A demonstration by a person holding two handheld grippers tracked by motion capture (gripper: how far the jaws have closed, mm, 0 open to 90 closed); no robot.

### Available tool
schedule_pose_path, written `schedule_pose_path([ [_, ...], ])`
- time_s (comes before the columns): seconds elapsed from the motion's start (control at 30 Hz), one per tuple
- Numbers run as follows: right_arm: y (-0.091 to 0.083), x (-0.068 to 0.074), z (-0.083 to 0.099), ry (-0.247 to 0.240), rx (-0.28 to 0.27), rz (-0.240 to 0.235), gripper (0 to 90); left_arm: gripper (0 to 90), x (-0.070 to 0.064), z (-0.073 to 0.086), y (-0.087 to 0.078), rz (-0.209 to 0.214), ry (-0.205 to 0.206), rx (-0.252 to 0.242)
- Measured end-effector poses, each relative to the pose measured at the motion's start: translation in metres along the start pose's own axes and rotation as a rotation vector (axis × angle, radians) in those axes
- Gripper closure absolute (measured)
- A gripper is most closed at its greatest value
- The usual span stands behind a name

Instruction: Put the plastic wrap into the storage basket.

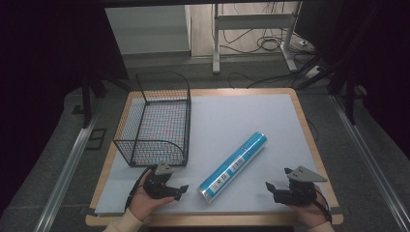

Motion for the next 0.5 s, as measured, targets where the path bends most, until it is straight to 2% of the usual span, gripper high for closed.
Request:
schedule_pose_path([
  [0.23,0.002,-0.001,0.004,0.002,0.019,0.007,14.4,17.2,-0.003,0.000,0.000,-0.005,0.020,0.009],
  [0.33,0.001,-0.003,0.002,0.003,0.013,0.013,14.4,17.0,-0.005,-0.003,-0.002,-0.007,0.018,0.003],
  [0.4,0.001,-0.003,0.002,0.004,0.011,0.012,14.4,17.0,-0.008,-0.007,-0.006,-0.007,0.003,-0.008],
  [0.5,0.000,-0.003,0.002,0.001,0.010,0.015,14.4,16.8,-0.013,-0.016,-0.014,0.006,-0.003,-0.019],
])
Point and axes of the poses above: each handheld gripper's, and its own axes: y roughly forward along the jaws, z roughly out of its underside, x roughly to its left, the point moved 9 cm from there along y, roughly forward along the jaws, and after that the axes turned 2 degrees about -x, right-handed, at the moved point
